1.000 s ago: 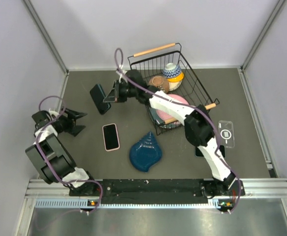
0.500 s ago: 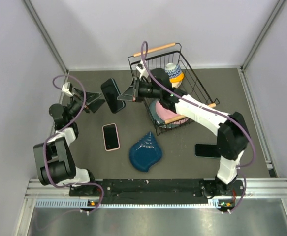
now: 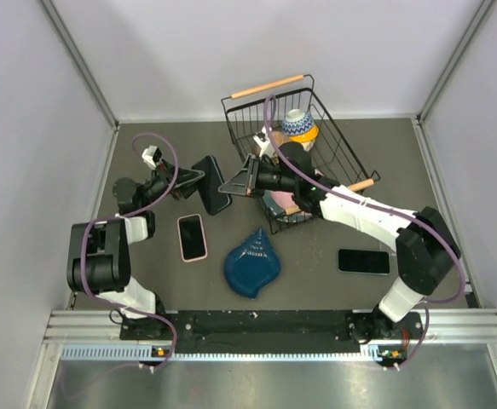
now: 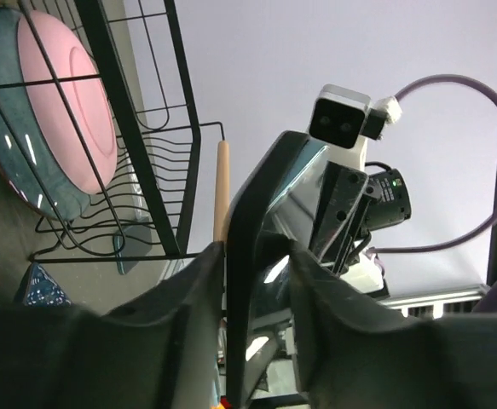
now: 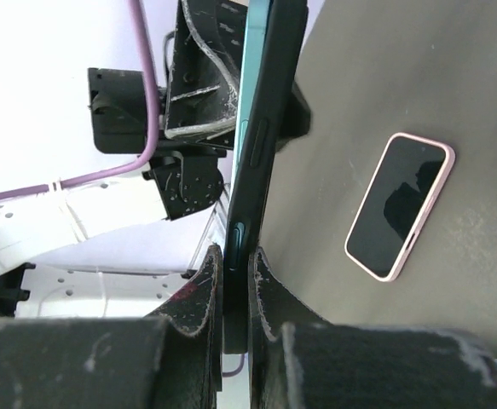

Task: Put the phone into the phone case

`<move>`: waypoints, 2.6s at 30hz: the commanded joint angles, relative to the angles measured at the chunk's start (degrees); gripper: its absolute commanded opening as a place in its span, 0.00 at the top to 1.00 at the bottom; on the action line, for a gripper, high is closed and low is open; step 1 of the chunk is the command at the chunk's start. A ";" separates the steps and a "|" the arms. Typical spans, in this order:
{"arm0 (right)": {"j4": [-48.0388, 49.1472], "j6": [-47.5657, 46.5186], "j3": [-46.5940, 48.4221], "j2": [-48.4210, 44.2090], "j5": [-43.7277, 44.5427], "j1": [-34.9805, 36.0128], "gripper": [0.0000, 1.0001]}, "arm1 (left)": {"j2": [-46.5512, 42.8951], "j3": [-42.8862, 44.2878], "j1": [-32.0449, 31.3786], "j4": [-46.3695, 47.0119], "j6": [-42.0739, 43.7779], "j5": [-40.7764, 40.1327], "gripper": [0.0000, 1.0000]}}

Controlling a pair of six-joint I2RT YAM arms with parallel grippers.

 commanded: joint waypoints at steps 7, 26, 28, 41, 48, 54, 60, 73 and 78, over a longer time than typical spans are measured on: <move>1.54 -6.32 0.91 -7.85 -0.64 -0.28 0.77 | -0.91 1.97 -3.73 22.44 -0.71 4.08 1.00; -5.86 -10.38 -2.16 -15.16 -8.20 -6.88 0.33 | -4.43 6.63 -14.98 22.44 0.08 13.66 1.00; -5.85 -10.29 -2.69 -15.60 -7.77 -6.96 0.34 | -4.87 6.89 -15.25 22.35 0.08 13.84 1.00; -11.65 -12.66 -4.19 -19.64 -0.30 -8.02 0.27 | -4.25 8.47 -15.51 22.52 -0.45 14.81 1.00; -15.88 -14.69 -2.96 -17.28 0.59 -8.02 0.26 | -4.52 8.91 -15.51 22.44 -0.54 14.89 1.00; -5.86 -9.69 -6.38 -16.48 -5.12 -8.02 0.34 | -4.52 8.39 -15.51 22.52 -0.45 14.89 1.00; 2.22 -4.24 -9.72 -15.77 -7.50 -7.93 0.44 | -4.43 8.38 -15.51 22.44 -0.27 14.63 1.00; 5.66 -4.92 -9.64 -18.41 -5.57 -7.49 1.00 | -3.64 8.21 -15.69 10.85 8.05 13.93 1.00; -1.46 -15.72 -6.65 -19.90 -3.28 -5.82 1.00 | -8.99 9.96 -15.78 -22.76 28.86 11.74 1.00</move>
